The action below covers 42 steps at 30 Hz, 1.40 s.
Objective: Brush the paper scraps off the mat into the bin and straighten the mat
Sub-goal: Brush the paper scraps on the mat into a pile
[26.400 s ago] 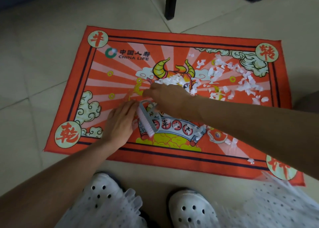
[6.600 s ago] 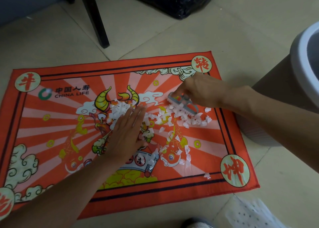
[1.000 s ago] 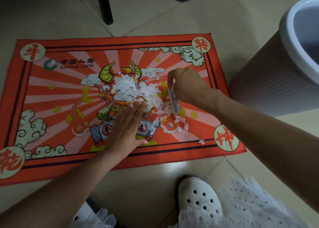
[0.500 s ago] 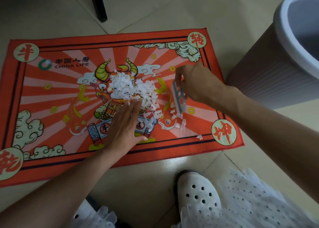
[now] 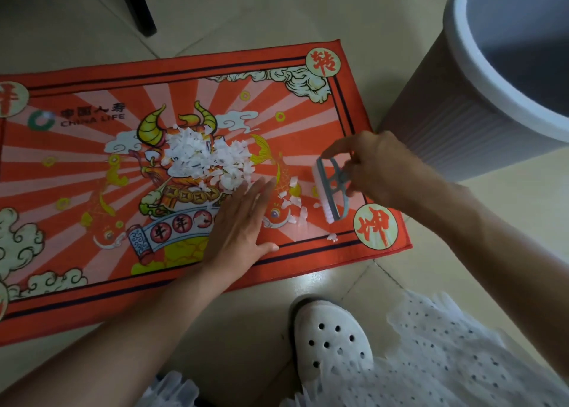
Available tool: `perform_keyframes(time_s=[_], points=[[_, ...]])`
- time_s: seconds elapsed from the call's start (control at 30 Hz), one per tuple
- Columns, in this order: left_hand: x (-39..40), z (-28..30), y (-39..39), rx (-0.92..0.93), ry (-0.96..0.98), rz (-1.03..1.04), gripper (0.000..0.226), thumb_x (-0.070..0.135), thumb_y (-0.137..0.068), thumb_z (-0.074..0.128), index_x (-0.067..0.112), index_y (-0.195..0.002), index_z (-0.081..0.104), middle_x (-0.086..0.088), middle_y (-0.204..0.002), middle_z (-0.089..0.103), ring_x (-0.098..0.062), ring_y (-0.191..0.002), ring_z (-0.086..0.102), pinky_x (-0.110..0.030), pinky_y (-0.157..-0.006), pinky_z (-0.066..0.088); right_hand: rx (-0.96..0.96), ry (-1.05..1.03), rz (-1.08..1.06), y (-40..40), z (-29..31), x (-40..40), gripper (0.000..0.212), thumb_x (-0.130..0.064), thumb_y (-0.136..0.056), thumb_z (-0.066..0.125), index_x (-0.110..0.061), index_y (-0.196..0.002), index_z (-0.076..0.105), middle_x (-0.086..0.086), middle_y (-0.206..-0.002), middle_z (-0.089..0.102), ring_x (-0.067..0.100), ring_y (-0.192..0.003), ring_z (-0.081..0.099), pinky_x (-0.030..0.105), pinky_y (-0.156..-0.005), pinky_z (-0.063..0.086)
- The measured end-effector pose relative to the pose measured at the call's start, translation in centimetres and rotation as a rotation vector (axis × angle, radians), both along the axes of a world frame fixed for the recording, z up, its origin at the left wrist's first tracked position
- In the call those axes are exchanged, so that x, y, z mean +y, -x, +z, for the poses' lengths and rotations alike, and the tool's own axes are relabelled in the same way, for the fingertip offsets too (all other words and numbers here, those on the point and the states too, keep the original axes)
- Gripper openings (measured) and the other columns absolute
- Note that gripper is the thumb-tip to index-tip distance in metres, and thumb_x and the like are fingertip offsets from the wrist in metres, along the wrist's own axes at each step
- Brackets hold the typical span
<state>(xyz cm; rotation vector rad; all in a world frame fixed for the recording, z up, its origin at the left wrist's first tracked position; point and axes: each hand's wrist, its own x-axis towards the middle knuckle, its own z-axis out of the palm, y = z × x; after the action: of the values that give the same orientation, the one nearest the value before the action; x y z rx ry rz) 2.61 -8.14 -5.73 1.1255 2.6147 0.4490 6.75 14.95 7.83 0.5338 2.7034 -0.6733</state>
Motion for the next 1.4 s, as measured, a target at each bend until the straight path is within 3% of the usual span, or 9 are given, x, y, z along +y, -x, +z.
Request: perform_keyframes(time_s=[0.1,0.27,0.4,0.57,0.8,0.93,1.07,1.4], points=[[0.5,0.0,-0.1,0.008,0.018,-0.029,0.125,0.046,-0.065,0.086,0.024,-0.158,0.005,-0.001,-0.164,0.013,-0.024,-0.152,0.009,-0.041,-0.121,0.017,-0.048,0.023,-0.047,-2.4,0.3,0.7,0.045,-0.002,-0.092,0.049,-0.028,-0.126,0.060,0.005,-0.106,0.071,0.016,-0.079,0.071,0.036,-0.076,0.059],[0.8,0.3,-0.1,-0.016,0.050,-0.025,0.122,0.047,-0.070,0.083,0.029,-0.157,-0.002,0.003,-0.165,0.006,-0.020,-0.152,0.002,-0.035,-0.120,0.007,-0.090,-0.056,-0.087,-5.6,-0.4,1.3,0.056,-0.001,-0.086,0.044,-0.036,-0.128,0.059,0.006,-0.103,0.072,0.022,-0.081,0.071,0.037,-0.079,0.059],[0.4,0.3,-0.1,-0.013,0.056,-0.024,0.122,0.046,-0.072,0.082,0.031,-0.156,-0.005,0.003,-0.165,0.004,-0.020,-0.152,0.000,-0.034,-0.118,0.004,-0.094,-0.016,-0.126,-6.8,-1.9,0.7,0.054,-0.001,-0.088,0.045,-0.032,-0.130,0.059,0.007,-0.097,0.071,0.020,-0.078,0.069,0.035,-0.076,0.058],[0.5,0.4,-0.1,-0.018,0.073,-0.026,0.122,0.047,-0.073,0.081,0.031,-0.156,-0.006,0.003,-0.165,0.002,-0.018,-0.152,-0.004,-0.033,-0.117,0.001,-0.052,-0.027,-0.154,-6.2,-2.9,0.0,0.050,0.000,-0.087,0.044,-0.027,-0.126,0.063,0.009,-0.096,0.071,0.022,-0.074,0.067,0.027,-0.060,0.052],[-0.1,0.3,0.2,-0.036,0.061,-0.011,0.124,0.046,-0.068,0.084,0.029,-0.158,0.000,0.005,-0.165,0.003,-0.018,-0.152,-0.003,-0.032,-0.117,0.001,0.025,-0.006,-0.168,-3.9,-4.3,-1.6,0.042,-0.009,-0.090,0.041,-0.025,-0.119,0.067,0.011,-0.100,0.069,0.025,-0.077,0.071,0.036,-0.069,0.060],[-0.9,0.1,0.5,0.000,0.062,0.000,0.127,0.047,-0.062,0.088,0.021,-0.158,0.008,-0.003,-0.164,0.013,-0.026,-0.151,0.008,-0.039,-0.118,0.010,0.019,-0.011,-0.152,-2.4,-4.2,-2.1,0.041,-0.007,-0.089,0.042,-0.019,-0.119,0.067,0.014,-0.104,0.069,0.029,-0.083,0.070,0.038,-0.073,0.059],[-1.5,0.0,0.8,-0.005,0.053,0.005,0.129,0.048,-0.062,0.087,0.023,-0.158,0.006,-0.002,-0.165,0.011,-0.026,-0.152,0.007,-0.047,-0.120,0.019,0.022,-0.030,-0.144,-0.8,-3.9,-2.9,0.037,-0.010,-0.090,0.045,-0.019,-0.119,0.066,0.012,-0.111,0.067,0.028,-0.089,0.069,0.038,-0.079,0.057],[-2.3,0.1,0.7,-0.018,0.004,0.051,0.129,0.044,-0.062,0.089,0.018,-0.158,0.007,-0.005,-0.164,0.013,-0.028,-0.152,0.009,-0.041,-0.120,0.015,0.046,-0.053,-0.097,3.1,-3.1,-5.8,0.031,-0.008,-0.090,0.049,-0.009,-0.117,0.063,0.016,-0.112,0.063,0.033,-0.096,0.063,0.039,-0.080,0.056]])
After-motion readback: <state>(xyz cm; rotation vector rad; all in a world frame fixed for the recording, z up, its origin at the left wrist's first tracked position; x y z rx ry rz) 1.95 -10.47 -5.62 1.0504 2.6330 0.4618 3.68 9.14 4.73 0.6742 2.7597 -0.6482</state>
